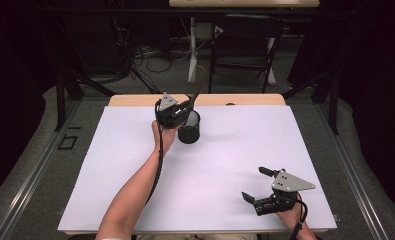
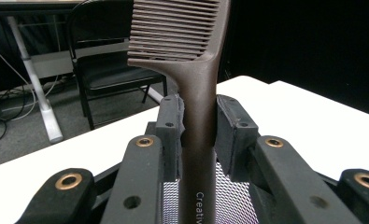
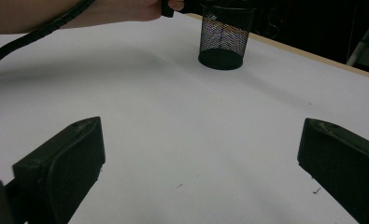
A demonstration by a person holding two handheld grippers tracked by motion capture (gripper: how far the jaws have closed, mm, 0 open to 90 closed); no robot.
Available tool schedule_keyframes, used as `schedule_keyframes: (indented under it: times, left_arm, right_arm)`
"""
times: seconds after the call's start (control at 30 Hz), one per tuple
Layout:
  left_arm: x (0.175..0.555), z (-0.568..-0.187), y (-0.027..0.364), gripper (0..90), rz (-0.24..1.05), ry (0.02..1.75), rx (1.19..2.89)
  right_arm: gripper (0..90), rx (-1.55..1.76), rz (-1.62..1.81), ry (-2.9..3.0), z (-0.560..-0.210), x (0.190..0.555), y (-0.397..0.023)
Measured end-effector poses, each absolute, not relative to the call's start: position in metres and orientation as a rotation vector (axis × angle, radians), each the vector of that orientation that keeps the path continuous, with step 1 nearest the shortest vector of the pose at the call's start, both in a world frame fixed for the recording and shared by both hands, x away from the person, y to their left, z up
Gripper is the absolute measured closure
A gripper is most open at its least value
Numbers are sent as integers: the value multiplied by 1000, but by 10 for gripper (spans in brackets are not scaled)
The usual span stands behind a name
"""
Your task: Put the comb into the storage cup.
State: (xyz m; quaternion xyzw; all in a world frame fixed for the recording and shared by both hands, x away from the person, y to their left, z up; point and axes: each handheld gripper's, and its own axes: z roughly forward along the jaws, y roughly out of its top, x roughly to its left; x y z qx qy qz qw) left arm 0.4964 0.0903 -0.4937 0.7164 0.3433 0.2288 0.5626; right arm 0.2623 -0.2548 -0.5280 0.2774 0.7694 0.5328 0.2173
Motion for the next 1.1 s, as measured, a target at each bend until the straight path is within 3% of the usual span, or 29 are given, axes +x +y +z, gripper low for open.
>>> schedule_keyframes:
  times: [1.1]
  left_arm:
    - [495, -501, 88, 724, 533, 810, 1765]
  right_arm:
    - [4, 770, 1476, 2128, -528, 262, -255]
